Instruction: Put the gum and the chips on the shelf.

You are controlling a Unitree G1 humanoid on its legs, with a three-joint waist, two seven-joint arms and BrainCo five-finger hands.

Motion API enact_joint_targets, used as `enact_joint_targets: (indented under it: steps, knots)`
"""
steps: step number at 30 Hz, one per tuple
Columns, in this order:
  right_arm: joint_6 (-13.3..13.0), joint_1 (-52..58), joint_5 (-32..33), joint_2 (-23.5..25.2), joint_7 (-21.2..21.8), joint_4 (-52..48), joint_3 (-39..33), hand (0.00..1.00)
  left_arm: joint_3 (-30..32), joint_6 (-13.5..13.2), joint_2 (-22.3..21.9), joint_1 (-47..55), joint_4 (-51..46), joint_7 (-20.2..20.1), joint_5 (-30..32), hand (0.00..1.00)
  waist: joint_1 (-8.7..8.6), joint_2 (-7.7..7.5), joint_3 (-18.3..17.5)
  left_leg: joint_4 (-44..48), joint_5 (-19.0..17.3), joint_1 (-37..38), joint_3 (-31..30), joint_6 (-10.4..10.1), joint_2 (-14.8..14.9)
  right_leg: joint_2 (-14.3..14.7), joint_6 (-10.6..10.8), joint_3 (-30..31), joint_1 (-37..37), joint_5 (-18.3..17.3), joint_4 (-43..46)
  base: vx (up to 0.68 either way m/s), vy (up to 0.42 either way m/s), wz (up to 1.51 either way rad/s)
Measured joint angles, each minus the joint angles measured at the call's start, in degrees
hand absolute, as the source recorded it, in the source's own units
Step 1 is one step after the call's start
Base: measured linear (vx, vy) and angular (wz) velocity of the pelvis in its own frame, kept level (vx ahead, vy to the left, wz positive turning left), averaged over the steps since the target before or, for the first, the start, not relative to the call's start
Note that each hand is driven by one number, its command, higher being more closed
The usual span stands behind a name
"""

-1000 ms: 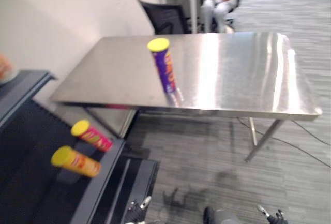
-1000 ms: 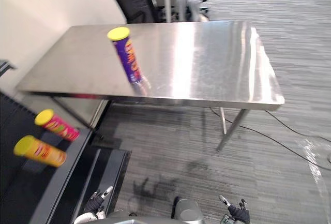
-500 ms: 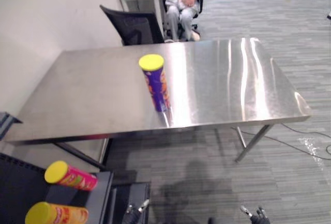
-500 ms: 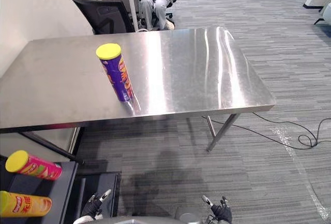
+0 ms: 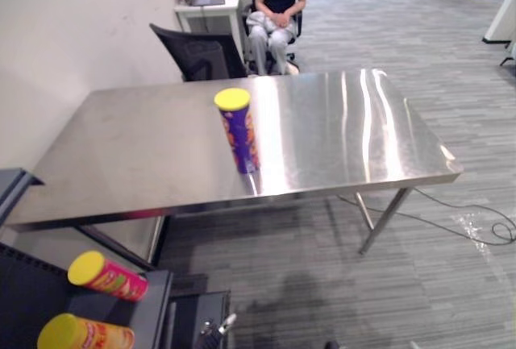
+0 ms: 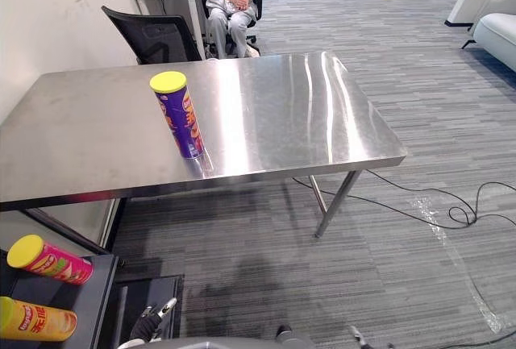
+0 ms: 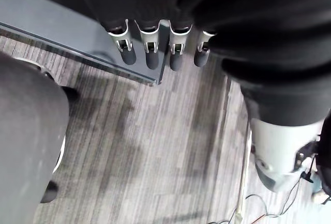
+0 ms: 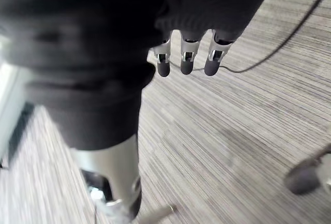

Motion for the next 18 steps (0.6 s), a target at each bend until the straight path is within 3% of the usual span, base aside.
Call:
enact_joint_targets:
  steps: [1,4,8,14,18]
  knots:
    - [0.89,-0.71,0.42,-2.48,-0.37,-4.06,-4.89,0.0,1.92,0.0,0.14,1.5,-0.82,-0.24,0.06,0.0,0.0,0.07,-0.3,-0.27,0.0,0.29,-0.06,0.01,-0.16,-0.16,0.29,-0.16,0.14,0.16,0.0,0.0,0.0,0.0]
    - [2.04,-3.55,1.2,-8.83,-0.47,-11.21,-10.71,0.0,4.13,0.4,1.45,3.61,-1.31,-0.58,0.17,0.0,0.02,-0.31,-0.47,-1.01,0.16,0.26,-0.59,0.14,-0.47,-0.37,0.29,-0.88,0.09,0.6,-0.12,0.05,0.016,0.08]
    - [1.79,-8.21,2.57,-14.94,-1.84,-21.72,-13.75,0.0,5.62,0.55,2.04,6.37,-3.2,-0.61,1.78,0.0,0.4,-0.98,-0.85,-1.39,0.18,0.02,-1.37,0.19,-0.89,-0.65,0.55,-1.86,0.17,0.81,-0.11,0.08,0.021,0.1]
    - [2.17,-15.74,2.49,-19.72,-0.87,-34.73,-7.41,0.0,5.56,0.99,1.9,7.34,-6.71,-1.14,4.34,0.0,1.38,-1.36,-1.09,-1.46,0.26,-0.59,-2.53,0.31,-1.63,-1.4,0.91,-3.49,0.35,1.03,-0.11,0.06,0.036,0.11]
    - [2.91,-20.3,-0.89,-20.87,4.07,-42.58,1.17,0.0,5.42,1.12,1.46,7.59,-7.01,-1.11,6.41,0.0,1.57,-1.78,-1.11,-1.46,0.36,-0.62,-3.83,0.46,-2.21,-2.03,1.12,-4.7,0.91,1.18,-0.1,0.01,0.034,0.15]
